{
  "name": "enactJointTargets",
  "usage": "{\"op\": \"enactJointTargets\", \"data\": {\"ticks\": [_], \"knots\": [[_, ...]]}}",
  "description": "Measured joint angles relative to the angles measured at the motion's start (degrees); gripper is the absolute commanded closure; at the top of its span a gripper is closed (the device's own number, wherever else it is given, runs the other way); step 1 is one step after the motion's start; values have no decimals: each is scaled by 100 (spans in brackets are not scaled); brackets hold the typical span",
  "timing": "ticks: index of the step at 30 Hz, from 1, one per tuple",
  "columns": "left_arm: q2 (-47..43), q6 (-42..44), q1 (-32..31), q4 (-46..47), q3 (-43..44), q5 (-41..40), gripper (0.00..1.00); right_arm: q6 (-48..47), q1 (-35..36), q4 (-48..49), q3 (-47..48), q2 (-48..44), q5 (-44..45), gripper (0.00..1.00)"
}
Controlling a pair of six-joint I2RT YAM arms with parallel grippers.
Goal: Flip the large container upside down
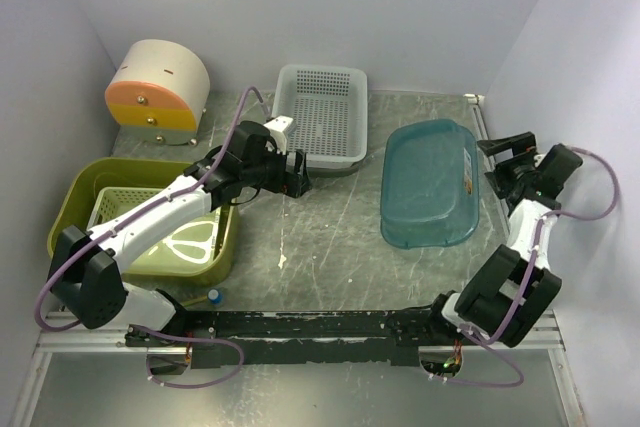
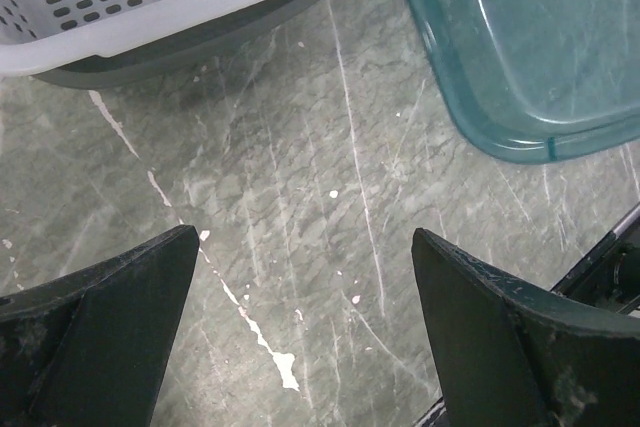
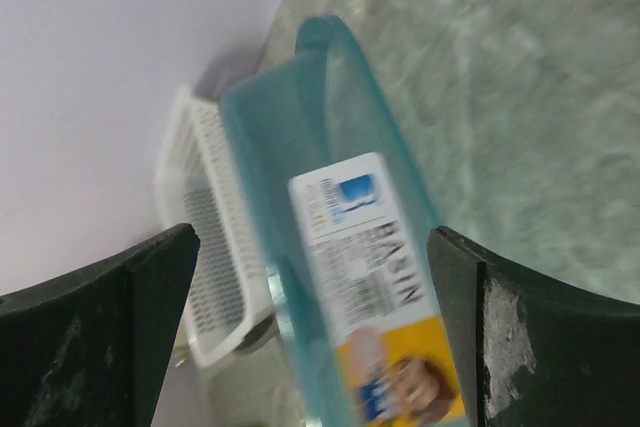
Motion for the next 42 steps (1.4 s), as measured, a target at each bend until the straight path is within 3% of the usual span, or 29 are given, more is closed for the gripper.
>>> {"op": "enactJointTargets", "data": {"ticks": [8, 12, 20, 29, 36, 42], "knots": [[55, 0, 0, 61, 0, 212, 0, -1211, 592, -2052, 811, -61, 2229, 0], [68, 0, 0, 68, 0, 216, 0, -1458, 1268, -2439, 914, -208, 2953, 0], [68, 24, 0, 70, 0, 44, 0, -1329, 4061, -2673, 348, -1220, 3370, 0], [94, -131, 0, 2, 140, -634, 0, -238, 6798, -3565, -83, -1213, 3882, 0], [20, -299, 0, 162, 7, -1134, 0, 280, 7036, -3615, -640, -844, 4284, 0], [-343, -299, 0, 448, -439, -1362, 0, 2, 6043, -3425, -728, -494, 4415, 0]]}}
